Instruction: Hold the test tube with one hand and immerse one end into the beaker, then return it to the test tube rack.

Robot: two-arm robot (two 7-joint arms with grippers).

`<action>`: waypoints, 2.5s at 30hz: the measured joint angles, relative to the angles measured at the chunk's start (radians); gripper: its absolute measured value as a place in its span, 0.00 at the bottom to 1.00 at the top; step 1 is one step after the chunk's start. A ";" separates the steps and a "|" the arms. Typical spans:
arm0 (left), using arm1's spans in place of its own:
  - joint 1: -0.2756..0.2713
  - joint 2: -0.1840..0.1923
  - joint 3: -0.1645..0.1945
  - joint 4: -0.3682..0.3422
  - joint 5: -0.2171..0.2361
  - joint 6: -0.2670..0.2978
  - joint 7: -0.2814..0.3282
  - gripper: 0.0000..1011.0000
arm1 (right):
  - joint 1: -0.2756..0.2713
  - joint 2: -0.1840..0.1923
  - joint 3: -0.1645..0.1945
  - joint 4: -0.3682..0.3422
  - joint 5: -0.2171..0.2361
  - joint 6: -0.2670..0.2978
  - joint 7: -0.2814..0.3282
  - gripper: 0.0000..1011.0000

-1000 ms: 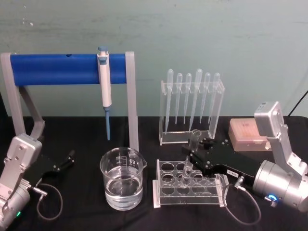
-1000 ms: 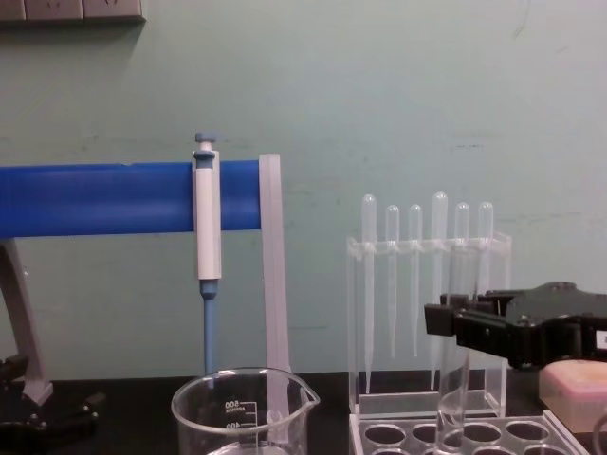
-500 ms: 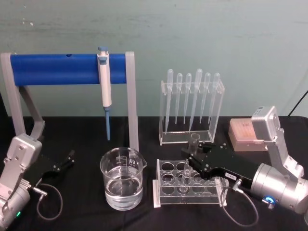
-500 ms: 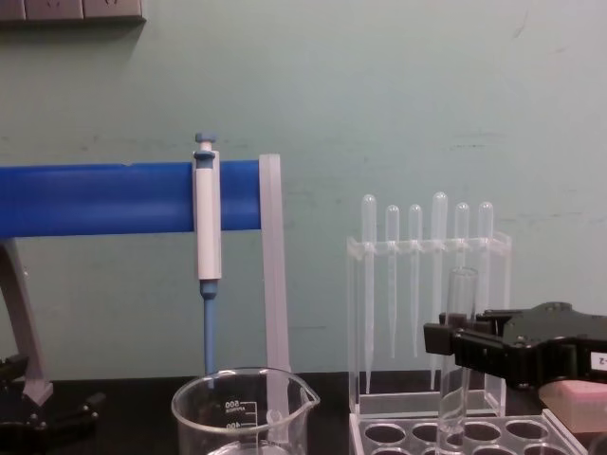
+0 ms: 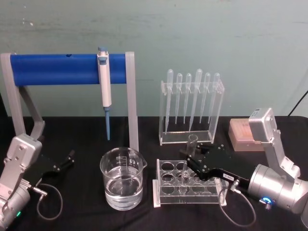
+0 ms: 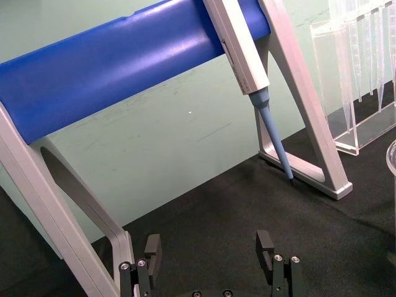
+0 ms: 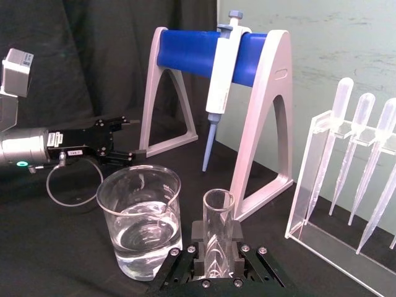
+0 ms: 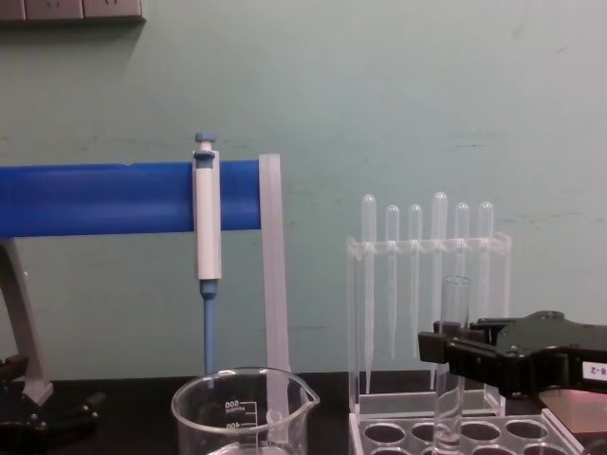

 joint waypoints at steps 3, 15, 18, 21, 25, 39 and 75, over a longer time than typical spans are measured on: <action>0.000 0.000 0.000 0.000 0.000 0.000 0.000 0.99 | 0.001 -0.002 -0.001 0.003 0.000 0.000 0.001 0.23; 0.000 0.000 0.000 0.000 0.000 0.000 0.000 0.99 | 0.006 -0.007 -0.005 0.009 0.000 -0.001 0.006 0.23; 0.000 0.000 0.000 0.000 0.000 0.000 0.000 0.99 | 0.006 -0.006 -0.004 0.009 0.000 -0.001 0.006 0.23; 0.000 0.000 0.000 0.000 0.000 0.000 0.000 0.99 | 0.006 -0.006 -0.004 0.008 0.000 -0.001 0.006 0.23; 0.000 0.000 0.000 0.000 0.000 0.000 0.000 0.99 | 0.006 -0.006 -0.004 0.008 0.001 -0.001 0.005 0.29; 0.000 0.000 0.000 0.000 0.000 0.000 0.000 0.99 | 0.004 -0.005 -0.003 0.007 0.002 -0.001 0.005 0.72; 0.000 0.000 0.000 0.000 0.000 0.000 0.000 0.99 | -0.101 0.021 0.074 -0.212 -0.021 -0.067 -0.071 0.99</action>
